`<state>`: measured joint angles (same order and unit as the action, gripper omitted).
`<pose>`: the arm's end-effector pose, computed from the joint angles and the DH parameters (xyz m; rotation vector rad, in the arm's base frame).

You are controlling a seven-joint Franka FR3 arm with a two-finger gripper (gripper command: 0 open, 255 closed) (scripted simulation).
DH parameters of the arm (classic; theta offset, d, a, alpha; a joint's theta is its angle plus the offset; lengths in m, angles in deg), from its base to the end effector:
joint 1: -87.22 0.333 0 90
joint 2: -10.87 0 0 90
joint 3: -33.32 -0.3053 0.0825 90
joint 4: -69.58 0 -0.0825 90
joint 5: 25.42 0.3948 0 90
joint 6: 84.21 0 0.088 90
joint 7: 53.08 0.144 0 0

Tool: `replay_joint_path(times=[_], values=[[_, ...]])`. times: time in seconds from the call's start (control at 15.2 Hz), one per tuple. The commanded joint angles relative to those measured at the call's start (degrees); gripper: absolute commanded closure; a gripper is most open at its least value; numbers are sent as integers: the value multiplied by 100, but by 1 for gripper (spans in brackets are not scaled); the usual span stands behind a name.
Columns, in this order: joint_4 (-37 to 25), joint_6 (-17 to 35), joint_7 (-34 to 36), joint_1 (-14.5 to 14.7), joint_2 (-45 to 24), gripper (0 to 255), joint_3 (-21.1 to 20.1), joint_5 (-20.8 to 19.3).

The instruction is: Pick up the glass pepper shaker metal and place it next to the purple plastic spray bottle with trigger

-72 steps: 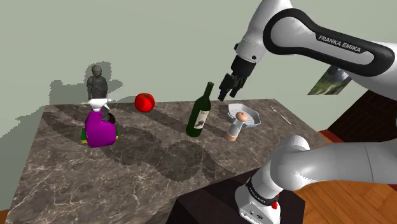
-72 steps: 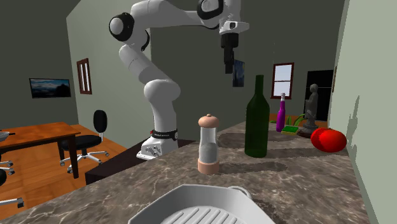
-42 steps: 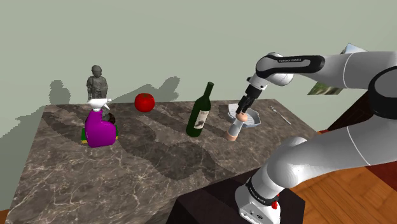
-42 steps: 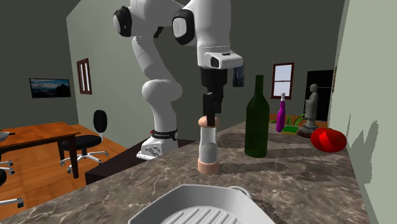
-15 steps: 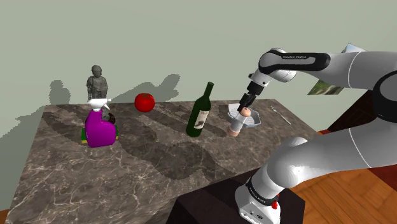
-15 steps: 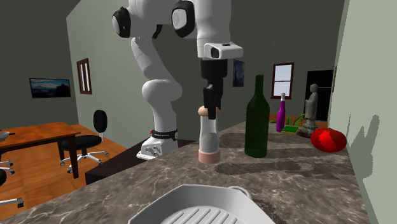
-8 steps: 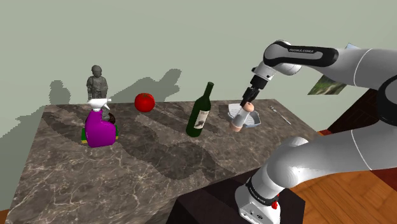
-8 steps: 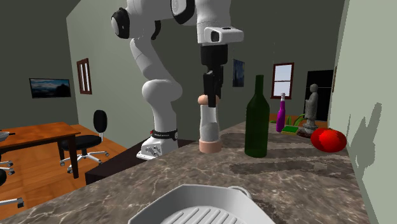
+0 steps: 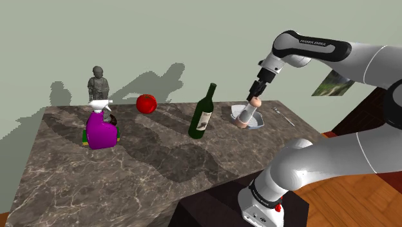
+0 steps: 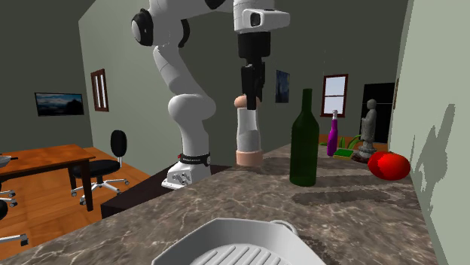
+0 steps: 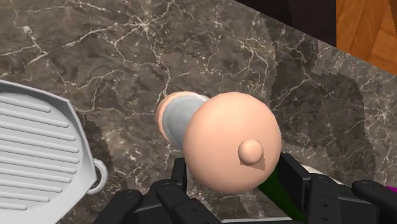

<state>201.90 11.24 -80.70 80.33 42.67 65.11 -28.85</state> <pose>0.3016 -0.2631 0.4590 -2.8683 0.1295 0.0269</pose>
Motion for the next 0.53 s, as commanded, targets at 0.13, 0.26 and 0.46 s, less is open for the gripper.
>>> replay_joint_path(times=[0.13, 0.26, 0.46], values=[[-282, -302, 46, 14, 22, 255, -56, 28], [-434, -451, 68, 26, 20, 255, -81, 46], [-671, -672, 98, 45, 7, 255, -115, 75]])
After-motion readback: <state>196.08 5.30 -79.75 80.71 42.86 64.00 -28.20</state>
